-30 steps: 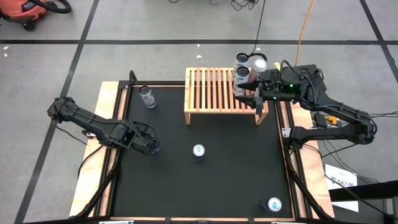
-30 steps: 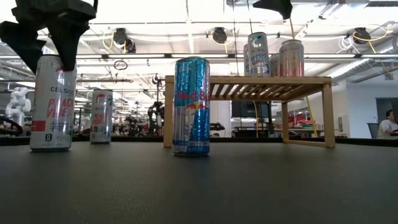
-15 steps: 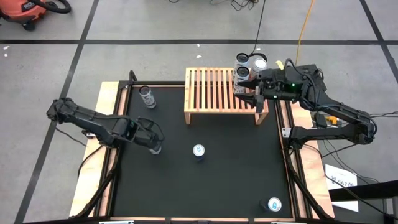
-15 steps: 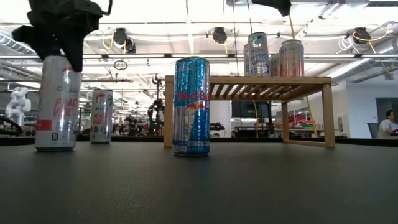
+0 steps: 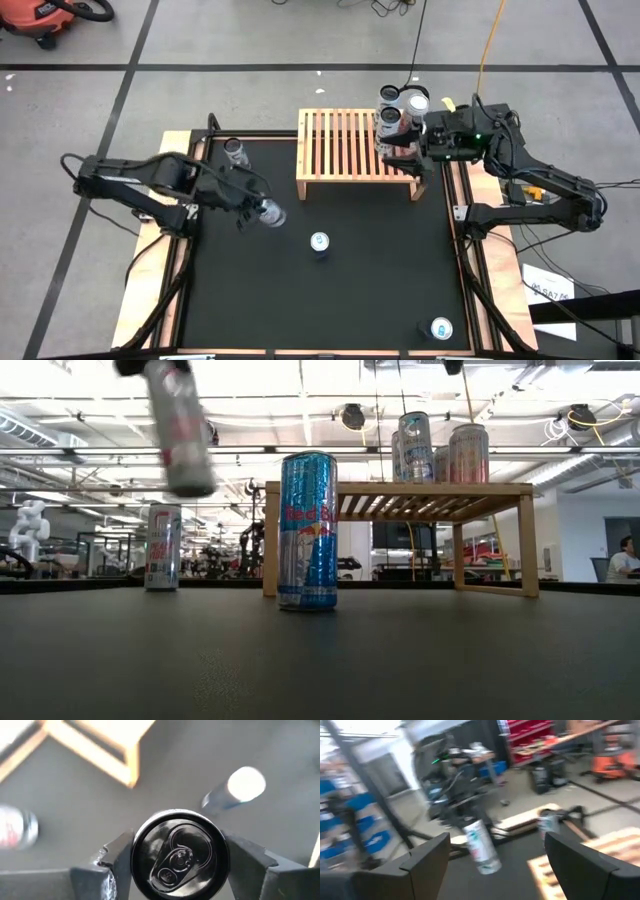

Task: Place canned beverage on shelf
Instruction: Put the bottom white soda can on the shelf

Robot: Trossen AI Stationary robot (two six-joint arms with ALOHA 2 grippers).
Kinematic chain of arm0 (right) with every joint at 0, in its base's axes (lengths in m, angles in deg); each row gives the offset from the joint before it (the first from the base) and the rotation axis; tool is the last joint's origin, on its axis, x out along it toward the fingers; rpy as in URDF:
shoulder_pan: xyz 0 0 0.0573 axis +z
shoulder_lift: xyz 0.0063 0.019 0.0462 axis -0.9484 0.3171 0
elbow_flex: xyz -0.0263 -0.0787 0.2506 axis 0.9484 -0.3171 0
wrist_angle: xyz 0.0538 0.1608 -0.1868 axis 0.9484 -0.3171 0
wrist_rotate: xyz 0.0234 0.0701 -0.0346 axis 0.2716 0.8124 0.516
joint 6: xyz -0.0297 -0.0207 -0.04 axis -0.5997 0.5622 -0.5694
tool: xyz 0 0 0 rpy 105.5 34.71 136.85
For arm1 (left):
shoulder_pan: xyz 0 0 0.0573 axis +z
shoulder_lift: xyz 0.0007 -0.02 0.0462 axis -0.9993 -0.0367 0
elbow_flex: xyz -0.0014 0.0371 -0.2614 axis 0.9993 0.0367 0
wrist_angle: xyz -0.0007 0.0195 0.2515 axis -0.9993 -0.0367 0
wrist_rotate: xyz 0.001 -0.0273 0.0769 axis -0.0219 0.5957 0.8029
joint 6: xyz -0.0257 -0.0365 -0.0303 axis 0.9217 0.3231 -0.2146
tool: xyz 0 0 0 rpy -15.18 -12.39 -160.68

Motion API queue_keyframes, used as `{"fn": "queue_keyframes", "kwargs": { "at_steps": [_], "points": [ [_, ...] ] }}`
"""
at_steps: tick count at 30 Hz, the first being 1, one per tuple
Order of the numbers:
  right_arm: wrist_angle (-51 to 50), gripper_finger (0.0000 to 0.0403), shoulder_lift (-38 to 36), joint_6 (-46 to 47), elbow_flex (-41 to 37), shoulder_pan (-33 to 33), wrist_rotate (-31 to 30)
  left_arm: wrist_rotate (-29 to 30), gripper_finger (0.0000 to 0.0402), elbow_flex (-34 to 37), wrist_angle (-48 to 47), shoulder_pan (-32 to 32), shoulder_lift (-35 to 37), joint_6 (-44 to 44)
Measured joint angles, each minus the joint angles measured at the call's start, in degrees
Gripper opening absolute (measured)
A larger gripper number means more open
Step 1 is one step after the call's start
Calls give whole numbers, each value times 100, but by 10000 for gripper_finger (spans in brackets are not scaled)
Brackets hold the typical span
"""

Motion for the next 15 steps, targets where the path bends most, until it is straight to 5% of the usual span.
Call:
{"fn": "queue_keyframes", "kwargs": {
  "at_steps": [8,15],
  "points": [
    [93,313,284,29,4,434,545,-70,238,-912,1565,241,3,-2199],
    [683,313,763,-90,4,830,-69,-488,239,-979,2833,657,-116,-2831]
  ]
}}
